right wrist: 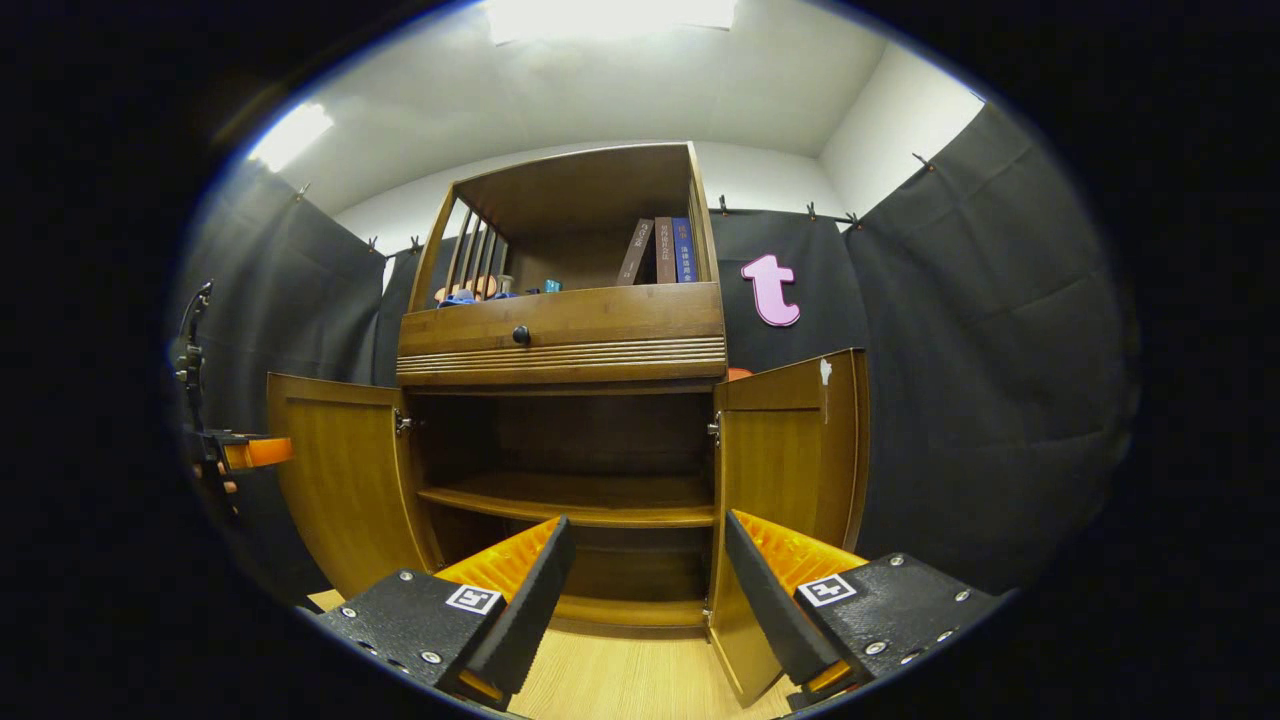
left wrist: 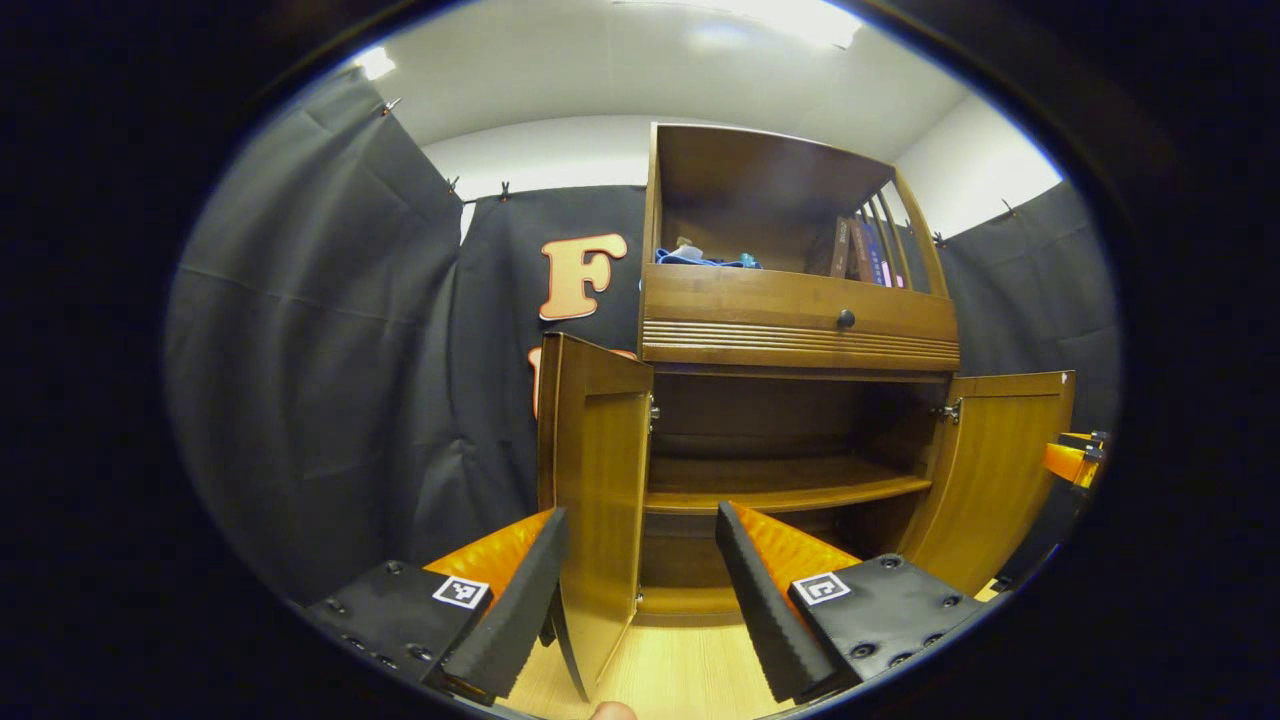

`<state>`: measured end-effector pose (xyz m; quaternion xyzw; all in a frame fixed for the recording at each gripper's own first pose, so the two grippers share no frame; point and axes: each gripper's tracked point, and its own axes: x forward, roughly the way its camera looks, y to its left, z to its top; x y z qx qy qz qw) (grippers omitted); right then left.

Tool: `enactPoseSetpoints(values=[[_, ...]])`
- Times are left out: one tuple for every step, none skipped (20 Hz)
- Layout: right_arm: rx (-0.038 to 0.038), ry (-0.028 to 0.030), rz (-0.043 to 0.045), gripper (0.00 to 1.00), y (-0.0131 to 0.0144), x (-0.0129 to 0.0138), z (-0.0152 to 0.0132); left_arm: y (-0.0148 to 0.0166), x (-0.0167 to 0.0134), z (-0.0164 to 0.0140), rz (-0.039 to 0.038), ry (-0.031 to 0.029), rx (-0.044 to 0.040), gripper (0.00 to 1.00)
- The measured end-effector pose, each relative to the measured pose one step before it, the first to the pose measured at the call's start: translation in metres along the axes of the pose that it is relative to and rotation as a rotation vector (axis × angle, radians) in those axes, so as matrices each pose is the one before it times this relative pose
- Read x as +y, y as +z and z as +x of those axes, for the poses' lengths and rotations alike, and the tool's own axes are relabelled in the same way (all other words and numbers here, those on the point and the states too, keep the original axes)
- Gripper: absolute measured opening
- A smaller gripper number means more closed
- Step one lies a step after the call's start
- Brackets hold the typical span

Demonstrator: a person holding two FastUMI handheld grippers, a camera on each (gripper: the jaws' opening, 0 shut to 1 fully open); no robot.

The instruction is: Open the right door of the double-door shoe cabinet with the right hand, and open the left door with the left hand.

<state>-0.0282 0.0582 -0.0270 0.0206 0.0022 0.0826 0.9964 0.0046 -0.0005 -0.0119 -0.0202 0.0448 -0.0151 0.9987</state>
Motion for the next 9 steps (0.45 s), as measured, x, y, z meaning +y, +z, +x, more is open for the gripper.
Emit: enactPoseSetpoints(values=[[-0.00656, -0.00234, -0.00200, 0.92, 0.00216, -0.00095, 0.00044, 0.00350, 0.00024, -0.00146, 0.00739, 0.00350, -0.00812, 0.94], [-0.00663, -0.00243, -0.00168, 0.92, 0.00212, -0.00073, -0.00068, 0.00389, -0.00017, -0.00138, 0.00481, 0.00390, -0.00857, 0.95], [-0.00424, -0.00028, -0.00033, 0.92, 0.00070, -0.00043, 0.00034, 0.00343, 0.00185, -0.00232, 0.00182, 0.00597, -0.00881, 0.94], [-0.00043, 0.00164, 0.00142, 0.92, -0.00003, 0.00079, -0.00018, 0.00335, 0.00013, -0.00263, 0.00178, -0.00015, -0.00713, 0.94], [0.00137, 0.00100, 0.00241, 0.92, -0.00051, -0.00044, -0.00019, 0.00174, -0.00124, -0.00199, -0.00002, -0.00001, -0.00420, 0.94], [-0.00096, 0.00101, -0.00112, 0.92, 0.00002, 0.00022, -0.00014, 0.00092, -0.00017, -0.00184, 0.00005, -0.00066, -0.00220, 0.94], [-0.00267, -0.00310, -0.00163, 0.92, 0.00115, -0.00081, 0.00036, 0.00090, 0.00016, -0.00160, 0.00011, -0.00093, -0.00275, 0.94], [-0.00351, -0.00145, -0.00058, 0.92, 0.00023, -0.00034, 0.00010, 0.00082, -0.00059, -0.00276, 0.00183, -0.00110, -0.00295, 0.94], [-0.00117, 0.00122, 0.00158, 0.92, 0.00042, 0.00016, -0.00071, 0.00135, 0.00065, -0.00167, 0.00343, 0.00000, -0.00367, 0.94]])
